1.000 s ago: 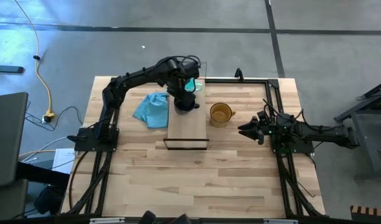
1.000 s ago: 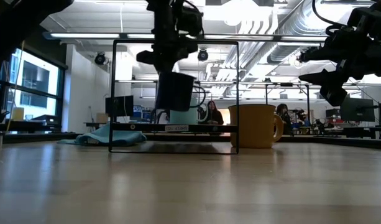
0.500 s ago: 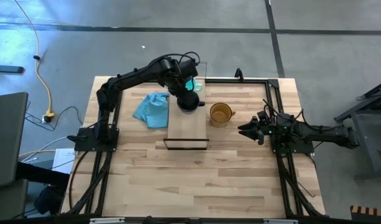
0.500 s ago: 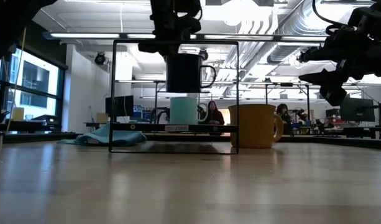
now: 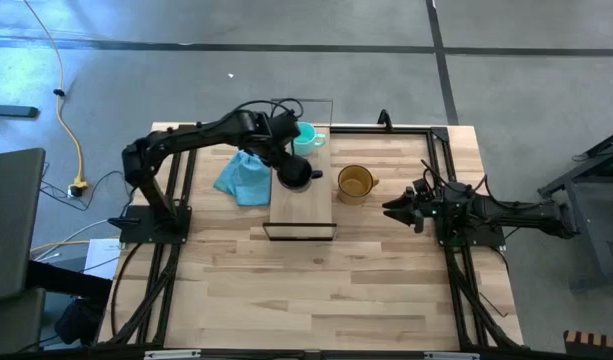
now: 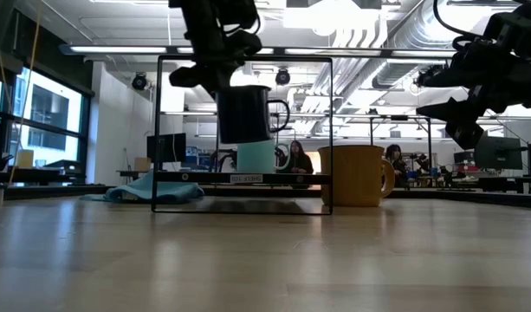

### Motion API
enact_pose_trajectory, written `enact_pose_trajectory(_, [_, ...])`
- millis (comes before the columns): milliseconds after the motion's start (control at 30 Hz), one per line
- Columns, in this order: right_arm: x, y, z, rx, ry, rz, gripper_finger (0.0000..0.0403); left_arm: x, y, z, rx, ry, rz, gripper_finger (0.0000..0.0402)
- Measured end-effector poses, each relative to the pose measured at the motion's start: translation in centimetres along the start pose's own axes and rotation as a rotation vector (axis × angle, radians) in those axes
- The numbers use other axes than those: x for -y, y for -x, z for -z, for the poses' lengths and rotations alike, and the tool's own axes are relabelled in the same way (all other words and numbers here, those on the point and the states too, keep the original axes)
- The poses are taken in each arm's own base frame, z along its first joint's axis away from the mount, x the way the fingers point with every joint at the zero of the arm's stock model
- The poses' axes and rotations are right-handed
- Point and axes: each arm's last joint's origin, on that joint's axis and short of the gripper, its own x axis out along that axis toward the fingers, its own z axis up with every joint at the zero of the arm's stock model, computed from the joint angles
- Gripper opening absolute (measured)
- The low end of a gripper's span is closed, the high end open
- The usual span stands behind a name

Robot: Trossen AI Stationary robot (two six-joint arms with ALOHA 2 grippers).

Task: Stack small to large cups/mugs on shelf
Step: Put the dark blue mug on the shelf

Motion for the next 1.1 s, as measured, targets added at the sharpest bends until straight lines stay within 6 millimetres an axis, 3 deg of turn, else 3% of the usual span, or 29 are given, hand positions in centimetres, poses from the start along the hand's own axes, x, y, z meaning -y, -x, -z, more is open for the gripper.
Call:
enact_pose_trajectory(267, [0.1, 0.0, 0.0, 0.006, -0.002, 0.016, 0.0195, -1.0, -0.2, -1.3, 0.055, 0.044, 0.023, 0.0006])
enact_pose_trajectory(467, [0.1, 0.0, 0.0, 0.005, -0.041, 0.018, 0.0195, -2.0, -1.1, -2.0, -0.013, 0.050, 0.048, 0.0006])
enact_pose_trajectory(800, [0.2, -0.1, 0.1, -0.002, -0.043, 0.033, 0.0195, -2.0, -1.4, -2.0, -0.022, 0.019, 0.050, 0.0006])
enact_pose_trajectory(1100, [0.3, -0.1, 0.1, 0.010, -0.046, 0.059, 0.0195, -1.7, -3.3, -2.7, -0.075, 0.008, 0.019, 0.0006])
